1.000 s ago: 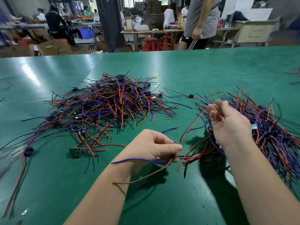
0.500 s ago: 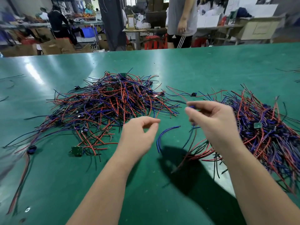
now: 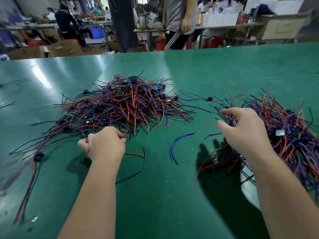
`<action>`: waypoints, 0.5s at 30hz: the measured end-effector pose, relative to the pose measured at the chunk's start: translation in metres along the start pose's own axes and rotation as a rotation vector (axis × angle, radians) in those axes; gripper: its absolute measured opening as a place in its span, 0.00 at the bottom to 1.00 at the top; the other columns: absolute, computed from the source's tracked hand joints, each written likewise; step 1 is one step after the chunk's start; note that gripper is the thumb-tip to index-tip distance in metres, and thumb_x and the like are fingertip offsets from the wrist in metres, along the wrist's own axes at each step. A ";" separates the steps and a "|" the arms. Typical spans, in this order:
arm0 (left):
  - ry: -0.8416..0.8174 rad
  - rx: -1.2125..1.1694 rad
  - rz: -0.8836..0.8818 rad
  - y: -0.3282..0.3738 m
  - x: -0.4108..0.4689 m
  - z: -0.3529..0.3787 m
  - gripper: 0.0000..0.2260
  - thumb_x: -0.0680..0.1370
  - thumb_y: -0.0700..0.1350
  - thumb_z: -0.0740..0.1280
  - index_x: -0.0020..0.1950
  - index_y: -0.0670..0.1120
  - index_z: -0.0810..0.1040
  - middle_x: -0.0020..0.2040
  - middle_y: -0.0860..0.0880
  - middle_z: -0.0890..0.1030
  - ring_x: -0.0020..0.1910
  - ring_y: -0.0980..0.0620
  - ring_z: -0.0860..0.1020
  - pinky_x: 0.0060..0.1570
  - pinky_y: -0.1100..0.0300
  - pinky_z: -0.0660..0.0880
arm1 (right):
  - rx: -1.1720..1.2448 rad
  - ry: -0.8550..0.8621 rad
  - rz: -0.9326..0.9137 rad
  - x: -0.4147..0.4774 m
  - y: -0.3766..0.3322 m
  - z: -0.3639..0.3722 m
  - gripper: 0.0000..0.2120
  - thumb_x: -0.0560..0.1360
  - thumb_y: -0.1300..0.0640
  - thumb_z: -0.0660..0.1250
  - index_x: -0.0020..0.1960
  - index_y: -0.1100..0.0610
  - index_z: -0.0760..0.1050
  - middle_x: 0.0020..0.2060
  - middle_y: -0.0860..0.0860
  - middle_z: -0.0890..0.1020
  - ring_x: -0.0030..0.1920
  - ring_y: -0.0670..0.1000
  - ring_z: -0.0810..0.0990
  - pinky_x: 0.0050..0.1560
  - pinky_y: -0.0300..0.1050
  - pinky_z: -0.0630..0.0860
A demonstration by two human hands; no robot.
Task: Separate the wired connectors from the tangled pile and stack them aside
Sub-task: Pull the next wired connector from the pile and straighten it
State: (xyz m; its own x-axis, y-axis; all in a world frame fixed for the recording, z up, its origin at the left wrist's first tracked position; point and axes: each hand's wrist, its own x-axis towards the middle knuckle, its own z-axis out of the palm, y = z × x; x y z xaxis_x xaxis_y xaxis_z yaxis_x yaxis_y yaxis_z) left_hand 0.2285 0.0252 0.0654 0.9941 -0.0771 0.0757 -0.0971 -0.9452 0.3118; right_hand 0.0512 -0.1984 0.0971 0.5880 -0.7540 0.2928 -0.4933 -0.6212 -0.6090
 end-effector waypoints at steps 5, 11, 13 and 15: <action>0.267 -0.208 0.048 0.004 -0.004 -0.004 0.06 0.78 0.53 0.65 0.47 0.54 0.80 0.36 0.53 0.76 0.51 0.44 0.72 0.60 0.49 0.56 | 0.016 -0.009 -0.024 -0.001 -0.002 0.004 0.13 0.75 0.56 0.66 0.59 0.52 0.78 0.61 0.53 0.75 0.61 0.51 0.73 0.56 0.41 0.64; 0.491 -0.592 0.217 0.009 -0.006 -0.008 0.05 0.79 0.49 0.66 0.48 0.48 0.77 0.39 0.54 0.78 0.39 0.47 0.75 0.57 0.50 0.68 | 0.041 0.008 -0.073 -0.005 -0.006 0.010 0.11 0.74 0.58 0.67 0.56 0.52 0.80 0.59 0.51 0.76 0.60 0.49 0.73 0.60 0.41 0.63; 0.490 -0.716 0.289 0.010 -0.007 -0.009 0.03 0.77 0.47 0.68 0.47 0.48 0.78 0.41 0.54 0.78 0.43 0.47 0.78 0.50 0.53 0.72 | 0.062 0.025 -0.097 -0.007 -0.009 0.012 0.10 0.74 0.59 0.67 0.54 0.53 0.81 0.57 0.51 0.76 0.59 0.49 0.73 0.57 0.38 0.62; 0.542 -0.831 0.333 0.011 -0.007 -0.010 0.02 0.76 0.47 0.70 0.46 0.49 0.80 0.44 0.52 0.79 0.43 0.49 0.77 0.46 0.55 0.73 | 0.093 0.040 -0.129 -0.011 -0.014 0.015 0.09 0.73 0.60 0.67 0.52 0.55 0.81 0.54 0.51 0.77 0.54 0.49 0.74 0.55 0.35 0.63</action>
State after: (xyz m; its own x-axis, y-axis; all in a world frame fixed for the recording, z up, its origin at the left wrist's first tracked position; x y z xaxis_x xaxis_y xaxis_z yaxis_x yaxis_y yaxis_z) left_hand 0.2197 0.0183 0.0778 0.7767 0.0532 0.6276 -0.5681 -0.3710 0.7346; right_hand 0.0609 -0.1784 0.0916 0.6159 -0.6783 0.4007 -0.3528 -0.6922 -0.6296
